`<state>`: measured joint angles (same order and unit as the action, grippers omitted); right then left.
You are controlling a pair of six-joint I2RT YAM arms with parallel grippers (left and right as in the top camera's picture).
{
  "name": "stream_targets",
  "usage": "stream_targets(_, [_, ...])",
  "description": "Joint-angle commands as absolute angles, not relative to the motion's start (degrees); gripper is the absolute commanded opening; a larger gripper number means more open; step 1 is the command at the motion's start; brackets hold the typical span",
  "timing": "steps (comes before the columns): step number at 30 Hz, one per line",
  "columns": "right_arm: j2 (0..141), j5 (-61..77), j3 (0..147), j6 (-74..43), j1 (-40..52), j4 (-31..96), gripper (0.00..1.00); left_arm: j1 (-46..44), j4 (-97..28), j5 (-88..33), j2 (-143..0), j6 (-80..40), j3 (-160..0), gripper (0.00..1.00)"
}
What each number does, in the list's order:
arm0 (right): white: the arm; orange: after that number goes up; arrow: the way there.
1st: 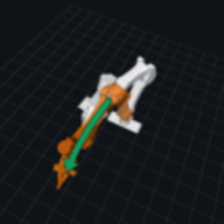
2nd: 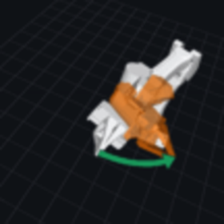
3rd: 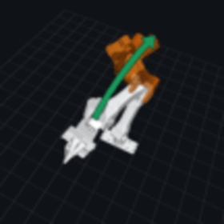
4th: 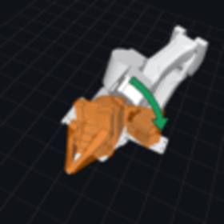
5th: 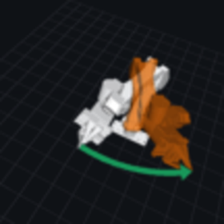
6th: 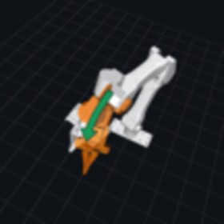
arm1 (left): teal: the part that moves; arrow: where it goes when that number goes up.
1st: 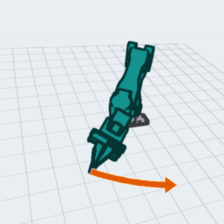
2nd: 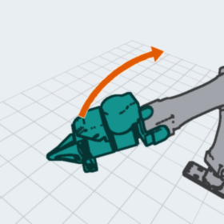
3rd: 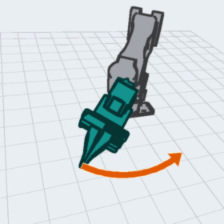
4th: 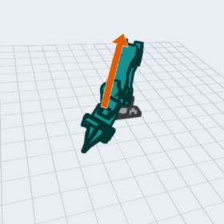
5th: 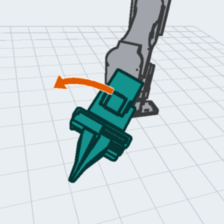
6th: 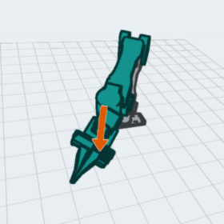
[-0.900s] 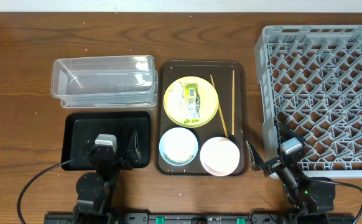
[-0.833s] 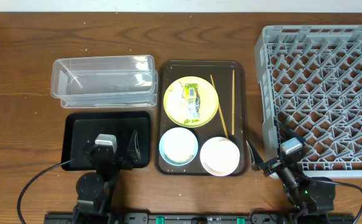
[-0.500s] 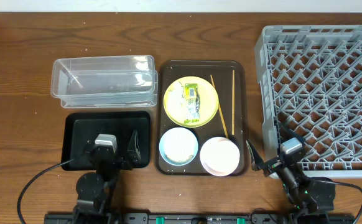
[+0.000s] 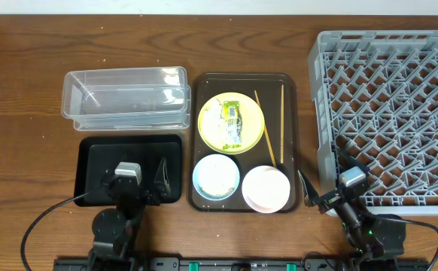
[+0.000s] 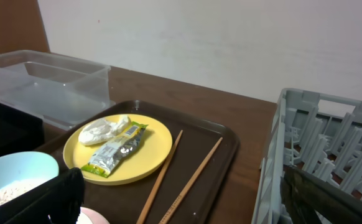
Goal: Sort waste into correct bins and load items into the dishwasher rack
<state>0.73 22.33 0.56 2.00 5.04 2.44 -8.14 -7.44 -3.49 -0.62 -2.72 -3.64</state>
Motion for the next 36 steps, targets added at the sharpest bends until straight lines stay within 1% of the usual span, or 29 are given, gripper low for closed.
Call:
stream_targets(1, [0.38,22.35,0.32,2.22,4.56,2.39,0.99,-8.08,-8.03,-3.42,-0.23,-2.15,-2.20,0.93])
stream_targets(23, [0.38,22.35,0.32,2.24,4.56,1.02,0.99,-8.08,-7.99,-3.44,-0.23,-2.17,-2.20,0.93])
stream_targets(27, [0.38,24.49,0.32,2.20,4.56,0.78,0.99,-8.08,-7.97,-5.45,-0.23,-2.44,-2.20,0.93])
stream_targets(36, [0.38,28.40,0.32,2.20,4.56,-2.31,0.99,-8.08,-7.55,-8.78,-0.23,-12.53,-2.22,0.93])
